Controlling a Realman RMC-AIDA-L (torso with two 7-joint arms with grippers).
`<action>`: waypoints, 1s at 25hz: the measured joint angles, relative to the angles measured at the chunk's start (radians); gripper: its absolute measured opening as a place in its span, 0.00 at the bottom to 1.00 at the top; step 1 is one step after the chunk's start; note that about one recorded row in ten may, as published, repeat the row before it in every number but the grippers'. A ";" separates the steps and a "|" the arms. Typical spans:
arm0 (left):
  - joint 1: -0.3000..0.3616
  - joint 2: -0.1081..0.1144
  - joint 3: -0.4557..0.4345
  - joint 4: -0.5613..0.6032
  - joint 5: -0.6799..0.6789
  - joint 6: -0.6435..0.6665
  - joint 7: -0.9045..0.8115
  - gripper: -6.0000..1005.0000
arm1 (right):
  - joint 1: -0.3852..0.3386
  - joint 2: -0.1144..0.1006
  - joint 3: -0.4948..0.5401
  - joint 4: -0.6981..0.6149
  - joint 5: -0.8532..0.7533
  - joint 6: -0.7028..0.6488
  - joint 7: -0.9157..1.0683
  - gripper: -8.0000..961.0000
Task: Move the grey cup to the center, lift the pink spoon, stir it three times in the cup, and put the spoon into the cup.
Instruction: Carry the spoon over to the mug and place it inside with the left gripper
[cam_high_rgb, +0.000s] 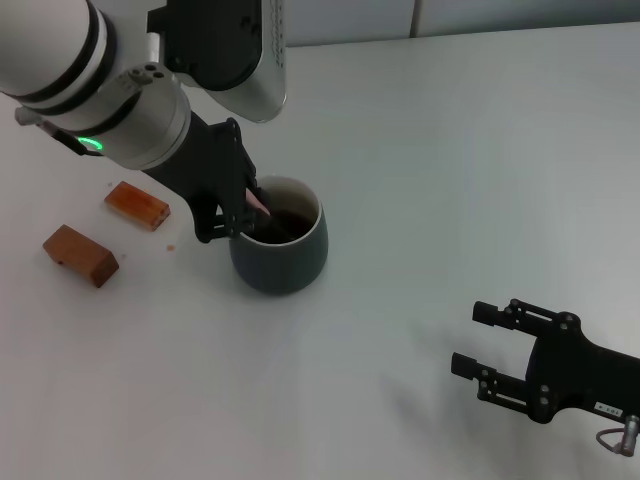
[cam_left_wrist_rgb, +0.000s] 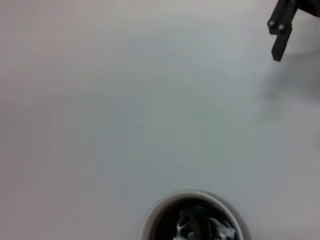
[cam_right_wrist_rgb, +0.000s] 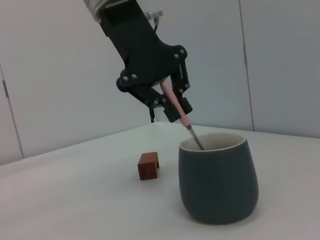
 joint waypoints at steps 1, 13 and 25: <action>0.000 0.000 0.003 -0.004 0.001 -0.017 0.000 0.13 | 0.000 0.000 0.000 0.001 0.000 0.000 0.000 0.73; 0.000 -0.001 0.008 -0.021 0.092 -0.047 -0.026 0.13 | -0.001 0.000 0.000 0.009 0.000 -0.001 0.000 0.73; 0.003 0.000 -0.002 -0.001 0.020 0.017 -0.010 0.13 | 0.001 0.000 0.000 0.016 0.000 0.001 0.000 0.73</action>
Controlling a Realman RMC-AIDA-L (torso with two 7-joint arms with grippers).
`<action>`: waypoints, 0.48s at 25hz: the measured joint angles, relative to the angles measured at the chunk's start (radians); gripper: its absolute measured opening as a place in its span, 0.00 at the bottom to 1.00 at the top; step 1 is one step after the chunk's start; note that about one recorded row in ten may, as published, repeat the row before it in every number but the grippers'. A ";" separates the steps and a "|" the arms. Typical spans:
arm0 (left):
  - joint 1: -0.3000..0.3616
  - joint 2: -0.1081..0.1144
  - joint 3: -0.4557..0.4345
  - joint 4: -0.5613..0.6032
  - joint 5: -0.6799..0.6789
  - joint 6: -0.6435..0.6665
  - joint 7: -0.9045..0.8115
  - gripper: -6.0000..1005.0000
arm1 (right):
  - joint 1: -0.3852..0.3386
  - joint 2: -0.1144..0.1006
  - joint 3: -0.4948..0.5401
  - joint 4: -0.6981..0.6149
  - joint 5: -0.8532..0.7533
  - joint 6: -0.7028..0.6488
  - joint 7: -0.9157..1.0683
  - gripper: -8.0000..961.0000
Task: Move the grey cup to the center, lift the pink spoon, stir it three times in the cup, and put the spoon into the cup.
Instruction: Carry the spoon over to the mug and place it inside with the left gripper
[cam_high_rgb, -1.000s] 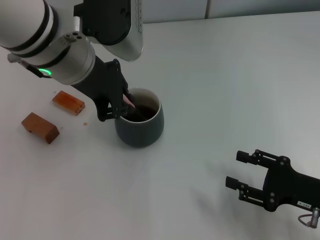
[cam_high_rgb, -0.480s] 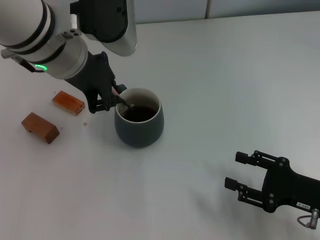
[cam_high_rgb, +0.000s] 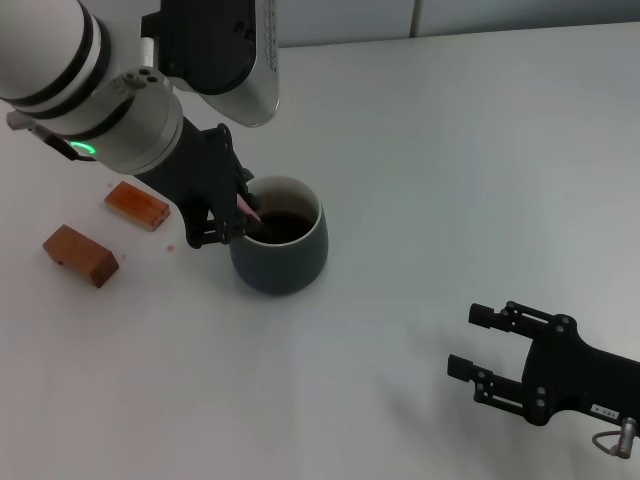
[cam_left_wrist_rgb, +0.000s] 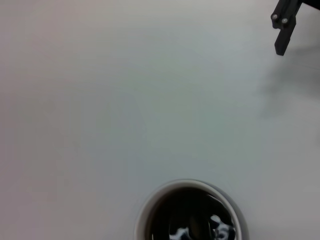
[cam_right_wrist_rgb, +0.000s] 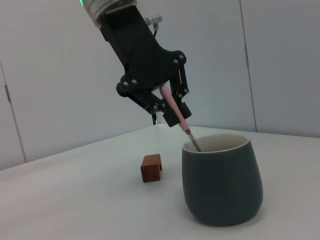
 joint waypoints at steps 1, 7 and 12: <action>-0.002 0.000 0.002 -0.007 -0.008 -0.017 0.006 0.13 | 0.001 0.000 0.000 0.001 0.000 0.001 0.000 0.73; -0.001 -0.001 0.010 -0.022 -0.001 -0.074 -0.001 0.13 | 0.002 0.000 0.000 0.004 0.000 0.002 0.000 0.73; -0.001 -0.001 0.007 -0.030 0.023 -0.092 -0.005 0.14 | 0.003 0.000 0.000 0.004 0.000 0.002 0.000 0.73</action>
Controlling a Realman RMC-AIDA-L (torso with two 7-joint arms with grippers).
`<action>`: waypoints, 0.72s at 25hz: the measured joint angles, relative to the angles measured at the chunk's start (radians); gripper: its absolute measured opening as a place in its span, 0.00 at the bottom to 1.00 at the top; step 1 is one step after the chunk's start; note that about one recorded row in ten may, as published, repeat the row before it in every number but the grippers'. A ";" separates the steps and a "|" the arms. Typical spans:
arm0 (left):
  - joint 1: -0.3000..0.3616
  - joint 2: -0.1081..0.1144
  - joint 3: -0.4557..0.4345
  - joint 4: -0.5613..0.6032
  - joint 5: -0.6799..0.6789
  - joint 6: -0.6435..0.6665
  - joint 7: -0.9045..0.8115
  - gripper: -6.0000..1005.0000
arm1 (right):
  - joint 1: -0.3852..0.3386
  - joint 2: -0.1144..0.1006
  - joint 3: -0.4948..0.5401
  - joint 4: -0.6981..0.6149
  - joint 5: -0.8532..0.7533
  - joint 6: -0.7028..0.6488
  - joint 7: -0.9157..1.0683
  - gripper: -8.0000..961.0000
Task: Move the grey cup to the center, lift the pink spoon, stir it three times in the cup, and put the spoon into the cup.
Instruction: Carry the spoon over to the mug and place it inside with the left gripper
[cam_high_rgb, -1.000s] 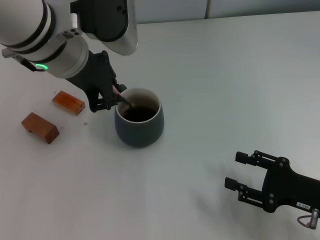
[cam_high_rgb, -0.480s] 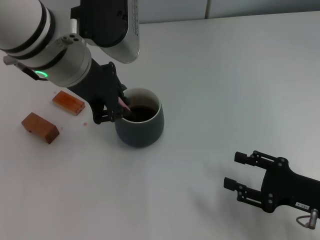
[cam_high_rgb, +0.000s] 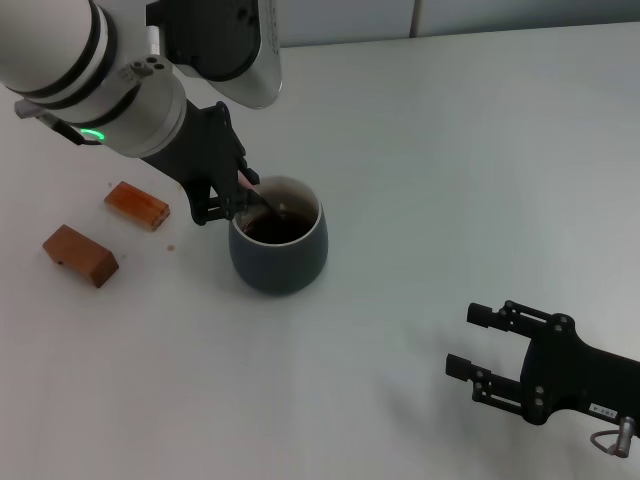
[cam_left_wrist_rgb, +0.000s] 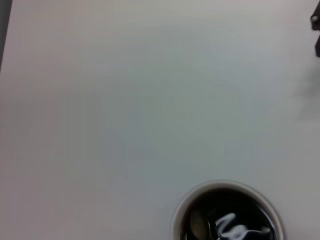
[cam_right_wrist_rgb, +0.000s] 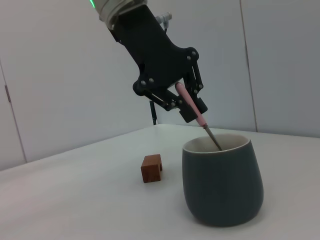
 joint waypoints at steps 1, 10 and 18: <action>0.002 0.000 -0.002 -0.002 0.014 0.000 -0.004 0.14 | 0.001 0.000 0.000 0.000 0.000 -0.001 0.000 0.73; 0.006 0.002 -0.003 0.000 -0.008 0.033 -0.007 0.14 | 0.002 0.000 0.000 0.001 0.000 -0.002 0.000 0.73; 0.000 0.001 0.007 -0.008 0.007 0.031 -0.040 0.14 | 0.004 0.000 0.000 0.002 0.000 -0.002 0.000 0.73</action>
